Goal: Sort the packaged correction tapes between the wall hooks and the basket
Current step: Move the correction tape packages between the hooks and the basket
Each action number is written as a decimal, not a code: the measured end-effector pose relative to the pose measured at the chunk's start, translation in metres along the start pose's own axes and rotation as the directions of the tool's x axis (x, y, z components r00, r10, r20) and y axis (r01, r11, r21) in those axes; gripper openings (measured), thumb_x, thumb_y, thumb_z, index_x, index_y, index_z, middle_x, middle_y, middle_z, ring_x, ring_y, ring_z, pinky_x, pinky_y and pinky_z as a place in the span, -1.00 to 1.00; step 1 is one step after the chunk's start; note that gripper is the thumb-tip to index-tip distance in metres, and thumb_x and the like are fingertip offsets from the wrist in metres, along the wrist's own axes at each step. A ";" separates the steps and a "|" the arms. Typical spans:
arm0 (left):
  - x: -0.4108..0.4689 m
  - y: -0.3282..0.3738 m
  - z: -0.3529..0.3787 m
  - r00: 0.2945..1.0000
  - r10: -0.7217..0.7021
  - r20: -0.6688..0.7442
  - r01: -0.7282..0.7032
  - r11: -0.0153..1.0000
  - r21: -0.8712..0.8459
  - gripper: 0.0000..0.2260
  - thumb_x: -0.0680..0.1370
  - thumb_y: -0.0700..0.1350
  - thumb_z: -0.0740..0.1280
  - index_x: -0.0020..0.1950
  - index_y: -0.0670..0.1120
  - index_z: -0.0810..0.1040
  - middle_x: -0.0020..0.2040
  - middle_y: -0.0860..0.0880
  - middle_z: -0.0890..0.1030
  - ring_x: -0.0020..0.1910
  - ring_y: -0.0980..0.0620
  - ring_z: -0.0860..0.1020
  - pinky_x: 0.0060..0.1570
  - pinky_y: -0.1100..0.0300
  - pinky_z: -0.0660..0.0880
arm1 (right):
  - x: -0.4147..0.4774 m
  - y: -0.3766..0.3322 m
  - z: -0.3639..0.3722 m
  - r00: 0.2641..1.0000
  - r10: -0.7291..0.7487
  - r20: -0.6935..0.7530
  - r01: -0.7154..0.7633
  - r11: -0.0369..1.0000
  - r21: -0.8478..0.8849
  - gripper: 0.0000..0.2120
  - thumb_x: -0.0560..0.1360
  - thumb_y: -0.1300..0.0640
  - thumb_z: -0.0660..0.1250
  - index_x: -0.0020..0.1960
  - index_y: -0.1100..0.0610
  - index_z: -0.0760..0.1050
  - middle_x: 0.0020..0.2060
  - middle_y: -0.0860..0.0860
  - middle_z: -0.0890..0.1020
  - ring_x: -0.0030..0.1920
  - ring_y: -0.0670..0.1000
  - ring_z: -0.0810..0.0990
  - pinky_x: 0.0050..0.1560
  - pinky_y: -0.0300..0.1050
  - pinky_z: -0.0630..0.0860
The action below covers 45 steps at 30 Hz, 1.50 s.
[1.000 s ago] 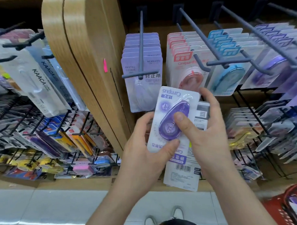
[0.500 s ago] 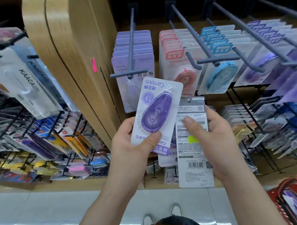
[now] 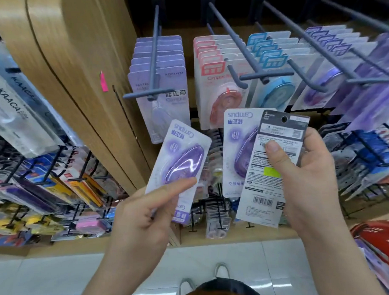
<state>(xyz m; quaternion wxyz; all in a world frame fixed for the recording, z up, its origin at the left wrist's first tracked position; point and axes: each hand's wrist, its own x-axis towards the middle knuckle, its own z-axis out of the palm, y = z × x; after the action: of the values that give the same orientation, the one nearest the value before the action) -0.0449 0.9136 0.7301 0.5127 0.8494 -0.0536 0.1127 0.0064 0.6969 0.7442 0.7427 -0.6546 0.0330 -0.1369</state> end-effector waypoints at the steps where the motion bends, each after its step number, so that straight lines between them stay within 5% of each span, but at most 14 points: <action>1: 0.000 0.000 -0.002 1.000 -0.011 0.007 0.011 1.000 0.017 -0.61 0.53 -0.10 0.28 0.12 0.43 0.57 0.02 0.29 0.63 0.01 0.34 0.58 -0.09 0.45 0.48 | 0.000 -0.002 0.000 1.000 -0.004 -0.001 0.004 1.000 0.018 -0.79 0.42 0.11 0.39 0.04 -0.03 0.50 -0.11 -0.07 0.72 -0.11 -0.04 0.69 -0.11 -0.02 0.66; 4: 0.002 0.004 -0.002 0.997 -0.076 0.034 0.077 0.997 -0.019 -0.66 0.54 -0.09 0.35 0.04 0.41 0.62 -0.07 0.16 0.65 -0.15 0.32 0.59 -0.23 0.48 0.43 | -0.003 -0.006 0.003 0.998 0.028 0.053 -0.033 0.994 0.103 -0.75 0.39 0.13 0.38 0.06 0.03 0.51 -0.13 -0.05 0.72 -0.15 -0.04 0.68 -0.15 -0.07 0.65; 7: 0.008 0.021 0.007 0.981 -0.144 0.128 0.166 0.969 -0.182 -0.84 0.45 0.10 0.48 -0.09 0.41 0.65 -0.06 0.31 0.68 0.00 0.40 0.58 -0.10 0.54 0.42 | -0.010 -0.005 0.014 0.981 0.088 0.171 -0.120 0.975 0.185 -0.70 0.37 0.15 0.38 0.10 0.09 0.53 -0.14 0.00 0.73 -0.17 -0.01 0.69 -0.19 -0.08 0.65; 10: 0.012 0.031 0.018 0.970 -0.162 0.179 0.216 0.913 -0.346 -0.89 0.45 0.02 0.39 -0.14 0.15 0.73 -0.15 0.18 0.72 -0.12 0.27 0.65 -0.17 0.45 0.49 | -0.013 -0.001 0.022 0.956 0.145 0.256 -0.206 0.950 0.233 -0.68 0.38 0.17 0.37 0.13 0.11 0.55 -0.08 0.08 0.73 -0.12 0.07 0.70 -0.12 0.01 0.67; 13: 0.012 0.027 0.022 0.977 -0.190 0.096 0.212 0.906 -0.367 -0.88 0.50 -0.08 0.39 -0.11 0.11 0.72 -0.19 0.09 0.72 -0.16 0.13 0.67 -0.16 0.31 0.55 | -0.012 -0.001 0.021 0.942 0.180 0.283 -0.259 0.926 0.274 -0.67 0.39 0.20 0.36 0.15 0.15 0.56 -0.05 0.13 0.72 -0.11 0.10 0.69 -0.12 0.02 0.67; 17: 0.011 0.022 0.024 0.969 -0.245 -0.024 0.222 0.909 -0.352 -0.88 0.45 -0.03 0.39 -0.22 0.16 0.70 -0.34 0.16 0.65 -0.33 0.24 0.54 -0.27 0.39 0.46 | -0.010 -0.002 0.015 0.943 0.168 0.288 -0.239 0.943 0.231 -0.71 0.37 0.18 0.39 0.09 0.15 0.61 -0.06 0.14 0.72 -0.10 0.10 0.69 -0.07 0.04 0.66; 21: 0.009 0.012 0.018 0.954 -0.290 -0.081 0.253 0.917 -0.307 -0.90 0.43 0.05 0.37 -0.16 0.14 0.69 -0.27 0.14 0.67 -0.29 0.23 0.55 -0.25 0.28 0.50 | -0.003 -0.015 -0.003 0.987 0.043 0.155 -0.055 0.996 0.075 -0.78 0.32 0.11 0.46 -0.03 0.06 0.69 -0.09 0.03 0.75 -0.09 0.02 0.71 -0.11 -0.10 0.65; 25: 0.006 0.006 0.014 0.917 -0.396 0.045 0.383 0.844 -0.377 -0.88 0.39 0.00 0.41 -0.19 0.01 0.71 -0.23 0.03 0.72 -0.28 0.15 0.63 -0.33 0.30 0.55 | 0.001 -0.034 -0.021 0.965 -0.258 0.048 0.263 0.955 -0.140 -0.86 0.48 0.12 0.40 0.01 -0.03 0.67 -0.08 -0.13 0.73 -0.06 -0.09 0.69 -0.07 -0.19 0.61; 29: 0.003 0.014 0.021 0.867 -0.473 0.156 0.486 0.737 -0.470 -0.87 0.33 -0.04 0.42 -0.22 -0.05 0.72 -0.23 -0.05 0.72 -0.29 0.04 0.68 -0.40 0.26 0.55 | -0.009 -0.034 -0.017 0.811 -0.542 0.218 0.585 0.747 -0.316 -0.81 0.59 0.16 0.36 0.14 -0.08 0.59 0.15 -0.09 0.63 0.11 0.00 0.63 0.07 0.04 0.59; 32: 0.008 0.023 0.029 0.871 -0.458 0.180 0.481 0.714 -0.508 -0.90 0.40 -0.09 0.40 -0.23 -0.01 0.72 -0.30 -0.05 0.67 -0.36 0.05 0.59 -0.40 0.19 0.54 | -0.022 -0.015 -0.007 0.730 -0.543 0.415 0.678 0.656 -0.333 -0.75 0.52 0.37 0.39 0.09 0.07 0.60 0.30 0.08 0.52 0.30 -0.04 0.53 0.28 -0.17 0.44; 34: 0.013 0.027 0.031 0.884 -0.428 0.187 0.459 0.725 -0.514 -0.84 0.50 -0.18 0.36 -0.20 -0.02 0.73 -0.28 -0.08 0.66 -0.34 0.03 0.56 -0.31 0.13 0.53 | -0.029 0.002 -0.004 0.733 -0.464 0.497 0.652 0.688 -0.318 -0.86 0.53 0.19 0.40 0.08 0.14 0.64 0.33 0.15 0.48 0.36 -0.10 0.47 0.30 -0.26 0.39; 38: 0.014 0.027 0.034 0.902 -0.391 0.183 0.428 0.752 -0.500 -0.82 0.57 -0.20 0.34 -0.12 -0.05 0.73 -0.22 -0.12 0.70 -0.30 0.00 0.61 -0.28 0.12 0.56 | -0.040 0.016 -0.003 0.839 -0.340 0.425 0.444 0.880 -0.172 -0.47 0.55 -0.28 0.24 -0.05 0.18 0.67 0.28 0.15 0.53 0.34 0.02 0.51 0.29 -0.17 0.42; 42: 0.008 0.021 0.040 0.943 -0.315 0.108 0.331 0.855 -0.400 -0.87 0.53 -0.20 0.41 -0.12 0.01 0.71 -0.20 -0.07 0.69 -0.22 -0.02 0.57 -0.10 -0.06 0.52 | -0.038 0.020 0.008 0.963 -0.257 0.078 0.260 0.965 -0.039 -0.80 0.41 0.05 0.52 -0.27 -0.02 0.51 -0.11 -0.11 0.61 -0.02 -0.07 0.61 -0.01 -0.23 0.52; 45: 0.004 0.023 0.041 0.961 -0.267 0.074 0.276 0.903 -0.328 -0.80 0.50 -0.19 0.42 -0.15 0.12 0.70 -0.25 0.08 0.69 -0.24 0.05 0.59 -0.09 0.01 0.54 | -0.033 0.023 0.002 0.999 -0.047 0.008 0.047 0.997 0.062 -0.63 0.29 0.24 0.50 -0.02 -0.01 0.44 -0.04 -0.13 0.57 -0.04 -0.12 0.60 -0.06 -0.27 0.54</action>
<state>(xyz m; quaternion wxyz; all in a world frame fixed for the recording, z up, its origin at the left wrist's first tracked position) -0.0401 0.8665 0.7325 0.6595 0.7504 0.0397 0.0179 -0.0207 0.7093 0.7177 0.7592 -0.6327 0.0098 -0.1522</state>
